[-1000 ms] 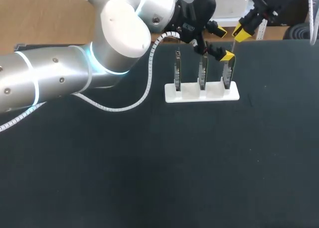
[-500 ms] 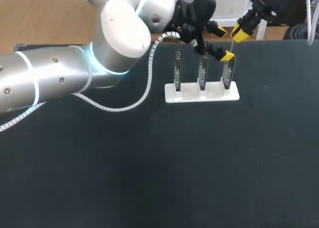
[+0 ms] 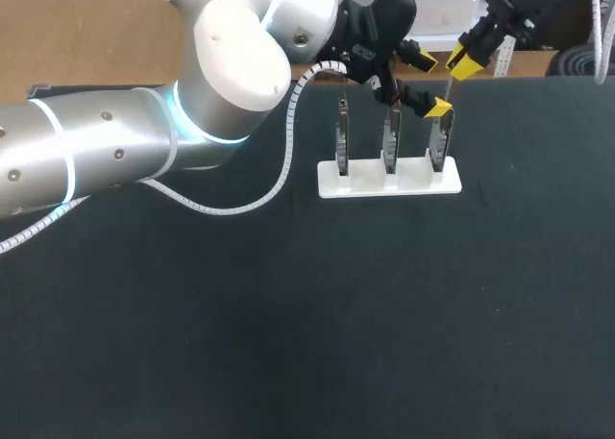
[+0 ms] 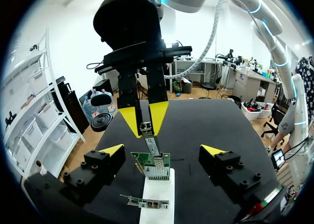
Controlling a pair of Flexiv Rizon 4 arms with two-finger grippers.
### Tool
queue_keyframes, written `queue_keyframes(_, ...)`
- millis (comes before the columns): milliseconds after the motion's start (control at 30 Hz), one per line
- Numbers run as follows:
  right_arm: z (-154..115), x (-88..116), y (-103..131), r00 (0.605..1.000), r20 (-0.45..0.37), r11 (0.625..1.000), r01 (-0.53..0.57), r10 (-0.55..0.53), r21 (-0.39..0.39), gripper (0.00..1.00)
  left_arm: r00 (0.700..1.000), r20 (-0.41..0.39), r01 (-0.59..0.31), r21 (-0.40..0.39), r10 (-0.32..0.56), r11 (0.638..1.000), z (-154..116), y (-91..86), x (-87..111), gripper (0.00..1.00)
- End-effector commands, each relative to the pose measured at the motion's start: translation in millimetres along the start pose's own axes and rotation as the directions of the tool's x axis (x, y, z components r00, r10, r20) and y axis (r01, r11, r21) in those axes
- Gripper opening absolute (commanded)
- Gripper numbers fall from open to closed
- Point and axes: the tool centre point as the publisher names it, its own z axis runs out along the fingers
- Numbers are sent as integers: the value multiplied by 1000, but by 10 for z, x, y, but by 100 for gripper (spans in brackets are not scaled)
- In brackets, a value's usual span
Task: Pick up the optical module with the left hand, and insert it into the network port with the right hand.
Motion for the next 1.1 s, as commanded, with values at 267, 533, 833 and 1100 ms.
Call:
queue_keyframes(267, 18, -8, 18, 1000, -10, 1000, 8, -8, 1, 0, 1000, 0, -1, -2, 1, 1000, -10, -11, 6, 100)
queue_keyframes(533, 30, -12, 27, 1000, -9, 1000, 7, -7, 4, 0, 1000, 0, -1, -2, 1, 1000, -10, -11, 6, 100)
queue_keyframes(833, 47, 13, 48, 1000, -6, 1000, 1, -1, -2, 0, 1000, 0, -1, -2, 1, 1000, -10, -11, 6, 100)
queue_keyframes(1100, 8, 23, 47, 1000, -5, 1000, -1, 1, 10, 0, 1000, 0, -1, -2, 1, 1000, -10, -11, 6, 100)
